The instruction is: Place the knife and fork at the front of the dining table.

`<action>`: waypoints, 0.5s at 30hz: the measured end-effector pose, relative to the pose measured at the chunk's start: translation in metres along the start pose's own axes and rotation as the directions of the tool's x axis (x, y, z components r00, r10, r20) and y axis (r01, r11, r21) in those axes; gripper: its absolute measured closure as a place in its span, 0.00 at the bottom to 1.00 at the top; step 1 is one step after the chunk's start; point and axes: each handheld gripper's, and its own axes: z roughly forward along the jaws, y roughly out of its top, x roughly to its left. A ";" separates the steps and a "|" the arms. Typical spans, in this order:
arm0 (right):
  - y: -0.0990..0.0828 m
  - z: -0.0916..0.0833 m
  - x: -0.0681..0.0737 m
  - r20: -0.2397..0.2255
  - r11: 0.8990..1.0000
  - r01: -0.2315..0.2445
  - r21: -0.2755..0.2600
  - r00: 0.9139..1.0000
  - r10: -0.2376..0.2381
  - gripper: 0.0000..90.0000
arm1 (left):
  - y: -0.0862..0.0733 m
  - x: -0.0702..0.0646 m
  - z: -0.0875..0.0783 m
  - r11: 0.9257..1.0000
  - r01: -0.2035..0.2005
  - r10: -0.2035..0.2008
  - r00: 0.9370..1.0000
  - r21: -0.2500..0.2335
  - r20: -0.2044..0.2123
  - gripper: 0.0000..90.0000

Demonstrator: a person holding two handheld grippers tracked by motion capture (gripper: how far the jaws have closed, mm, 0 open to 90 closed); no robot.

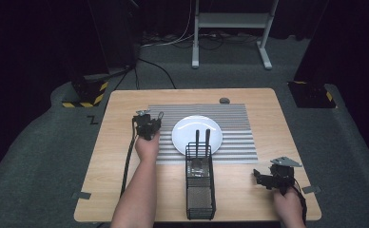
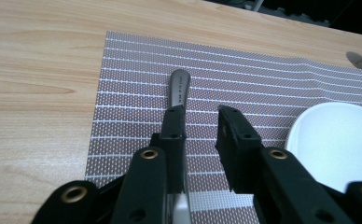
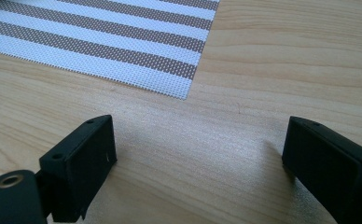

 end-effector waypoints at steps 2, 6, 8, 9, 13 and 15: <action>0.000 0.000 0.000 0.000 1.000 0.000 0.000 1.000 0.000 0.10 | -0.001 -0.001 -0.004 1.000 -0.022 0.022 1.000 0.000 -0.007 0.70; 0.000 0.000 0.000 0.000 1.000 0.000 0.000 1.000 0.000 0.10 | -0.006 -0.007 -0.015 0.996 -0.086 0.085 0.996 -0.015 -0.040 0.59; 0.000 0.000 0.000 0.000 1.000 0.000 0.000 1.000 0.000 0.10 | -0.009 -0.012 -0.024 0.991 -0.135 0.133 0.989 -0.025 -0.063 0.54; 0.000 0.000 0.000 0.000 1.000 0.000 0.000 1.000 0.000 0.10 | -0.011 -0.014 -0.028 0.988 -0.152 0.149 0.986 -0.029 -0.072 0.50; 0.000 0.000 0.000 0.000 1.000 0.000 0.000 1.000 0.000 0.10 | -0.020 -0.021 -0.046 0.978 -0.207 0.205 0.976 -0.019 -0.070 0.38; 0.000 0.000 0.000 0.000 1.000 0.000 0.000 1.000 0.000 0.10 | -0.026 -0.022 -0.055 0.976 -0.217 0.216 0.974 -0.017 -0.061 0.29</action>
